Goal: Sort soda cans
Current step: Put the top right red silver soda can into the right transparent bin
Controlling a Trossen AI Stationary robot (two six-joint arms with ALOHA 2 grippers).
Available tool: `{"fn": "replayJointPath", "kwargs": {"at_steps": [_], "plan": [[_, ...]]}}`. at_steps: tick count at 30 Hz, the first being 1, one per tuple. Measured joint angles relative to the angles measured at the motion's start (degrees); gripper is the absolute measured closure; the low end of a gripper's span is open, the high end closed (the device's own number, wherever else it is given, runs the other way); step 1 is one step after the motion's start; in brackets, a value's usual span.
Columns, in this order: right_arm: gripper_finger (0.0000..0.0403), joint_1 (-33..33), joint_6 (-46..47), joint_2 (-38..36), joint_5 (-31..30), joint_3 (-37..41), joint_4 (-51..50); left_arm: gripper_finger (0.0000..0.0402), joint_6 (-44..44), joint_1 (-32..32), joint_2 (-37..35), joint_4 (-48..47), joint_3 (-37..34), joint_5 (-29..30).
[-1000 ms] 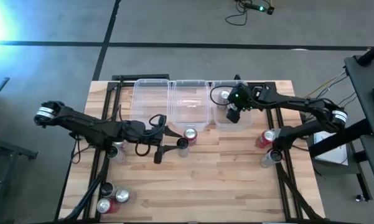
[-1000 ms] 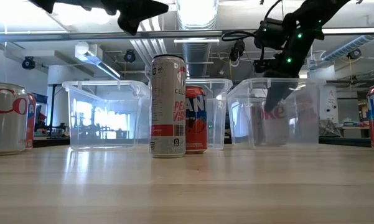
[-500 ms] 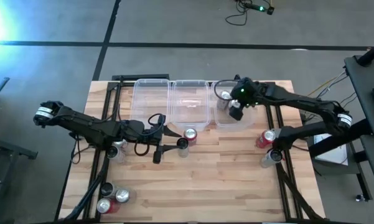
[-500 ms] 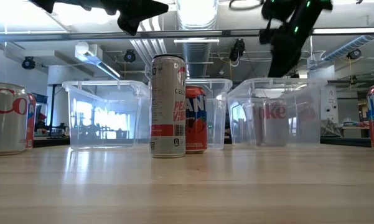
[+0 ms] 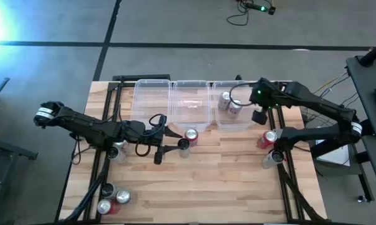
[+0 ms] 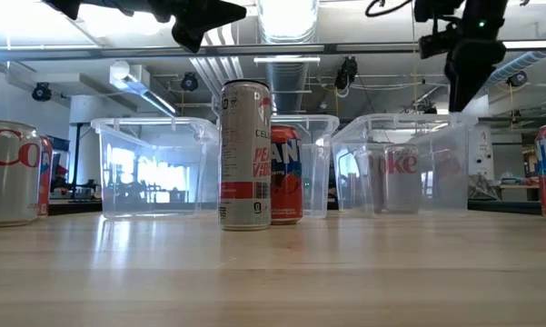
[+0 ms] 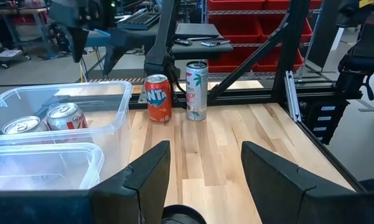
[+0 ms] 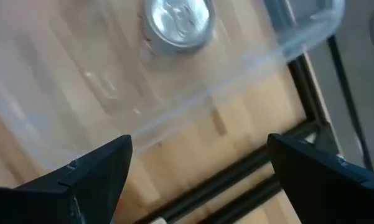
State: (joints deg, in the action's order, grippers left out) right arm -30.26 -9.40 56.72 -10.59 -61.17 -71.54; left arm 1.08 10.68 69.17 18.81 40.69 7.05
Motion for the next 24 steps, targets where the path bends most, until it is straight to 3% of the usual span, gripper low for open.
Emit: {"fn": "replayJointPath", "kwargs": {"at_steps": [7,17,24], "plan": [[0.0035,0.00,0.78,-0.84,-0.37,0.80,-0.03,0.0219,0.02,0.00,0.00,-0.09,0.00,-0.02],[0.0035,0.00,1.79,0.03,-1.35,8.41,-0.68,0.0219,0.47,0.00,-0.22,-3.42,0.00,-0.04],[0.0035,0.00,2.80,-0.01,3.32,8.66,0.66,0.0219,0.48,0.00,-0.24,-3.47,0.00,-0.04]]}}
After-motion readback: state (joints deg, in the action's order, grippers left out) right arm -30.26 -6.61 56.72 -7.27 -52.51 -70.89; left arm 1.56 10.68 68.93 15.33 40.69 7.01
